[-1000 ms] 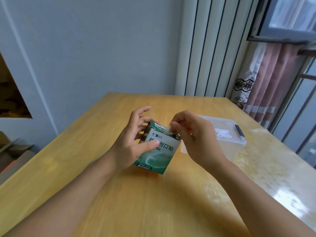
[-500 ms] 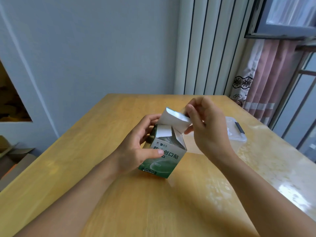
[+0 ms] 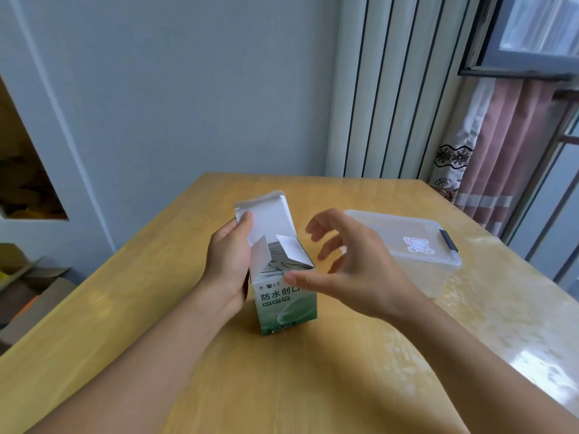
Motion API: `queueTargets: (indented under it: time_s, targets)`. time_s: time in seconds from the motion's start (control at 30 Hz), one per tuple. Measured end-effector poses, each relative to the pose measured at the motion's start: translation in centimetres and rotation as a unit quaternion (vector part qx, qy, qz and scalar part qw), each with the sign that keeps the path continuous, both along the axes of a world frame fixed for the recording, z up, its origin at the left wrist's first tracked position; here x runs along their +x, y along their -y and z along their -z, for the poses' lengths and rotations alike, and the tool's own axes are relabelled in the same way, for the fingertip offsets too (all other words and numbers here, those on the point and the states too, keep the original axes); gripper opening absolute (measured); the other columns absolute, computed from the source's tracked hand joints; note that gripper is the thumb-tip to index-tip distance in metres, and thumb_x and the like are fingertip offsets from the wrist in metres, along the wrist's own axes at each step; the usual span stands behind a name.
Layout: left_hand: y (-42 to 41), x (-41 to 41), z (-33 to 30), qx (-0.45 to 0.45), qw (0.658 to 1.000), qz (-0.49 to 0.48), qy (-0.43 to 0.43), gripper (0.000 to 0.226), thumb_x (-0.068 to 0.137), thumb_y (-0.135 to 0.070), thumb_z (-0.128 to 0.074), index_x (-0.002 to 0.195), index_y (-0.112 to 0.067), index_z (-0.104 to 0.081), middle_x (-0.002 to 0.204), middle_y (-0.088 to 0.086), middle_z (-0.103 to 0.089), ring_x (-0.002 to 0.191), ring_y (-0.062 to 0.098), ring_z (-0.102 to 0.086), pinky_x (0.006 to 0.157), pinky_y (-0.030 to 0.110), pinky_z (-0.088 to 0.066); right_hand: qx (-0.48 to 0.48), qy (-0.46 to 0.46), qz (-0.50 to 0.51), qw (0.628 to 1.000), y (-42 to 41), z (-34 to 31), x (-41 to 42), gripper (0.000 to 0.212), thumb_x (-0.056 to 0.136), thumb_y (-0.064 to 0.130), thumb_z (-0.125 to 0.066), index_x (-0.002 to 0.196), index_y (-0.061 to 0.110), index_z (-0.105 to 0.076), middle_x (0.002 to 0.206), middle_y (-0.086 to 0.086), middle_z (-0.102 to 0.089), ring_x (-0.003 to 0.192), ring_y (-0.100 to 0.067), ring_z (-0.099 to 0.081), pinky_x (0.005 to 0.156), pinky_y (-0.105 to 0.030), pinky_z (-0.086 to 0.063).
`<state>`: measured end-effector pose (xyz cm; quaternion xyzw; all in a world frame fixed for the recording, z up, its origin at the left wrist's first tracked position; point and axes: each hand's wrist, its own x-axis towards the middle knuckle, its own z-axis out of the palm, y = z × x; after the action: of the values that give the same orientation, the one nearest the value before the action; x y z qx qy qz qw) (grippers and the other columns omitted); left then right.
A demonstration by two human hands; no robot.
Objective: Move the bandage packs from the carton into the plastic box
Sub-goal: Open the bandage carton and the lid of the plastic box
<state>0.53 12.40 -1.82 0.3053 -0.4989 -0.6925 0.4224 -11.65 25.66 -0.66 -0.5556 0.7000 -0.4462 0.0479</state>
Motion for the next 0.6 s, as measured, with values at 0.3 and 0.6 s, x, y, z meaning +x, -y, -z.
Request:
queueTargets:
  time_s: [0.3, 0.6]
  targets:
    - [0.1, 0.2, 0.2, -0.095, 0.992, -0.083, 0.0, 0.043, 0.086, -0.031, -0.071, 0.108, -0.028, -0.034, 0.1, 0.005, -0.07, 0.083, 0.021, -0.067, 0.083, 0.046, -0.054, -0.056, 0.163, 0.047, 0.984, 0.7, 0.5, 0.6, 0.02, 0.096, 0.01, -0.057, 0.115, 0.018, -0.057, 0.068, -0.012, -0.072, 0.057, -0.027, -0.072, 0.061, -0.05, -0.061]
    - [-0.4, 1.0, 0.4, -0.359, 0.917, 0.01, 0.171, 0.015, 0.07, -0.03, -0.058, 0.082, -0.025, -0.065, 0.065, -0.008, -0.061, 0.057, 0.007, -0.051, 0.054, 0.024, -0.044, -0.061, 0.249, 0.044, 0.965, 1.2, 1.0, -0.6, 0.029, 0.097, -0.01, -0.042, 0.094, -0.001, -0.07, 0.084, -0.028, -0.07, 0.062, -0.017, -0.073, 0.058, -0.026, -0.06]
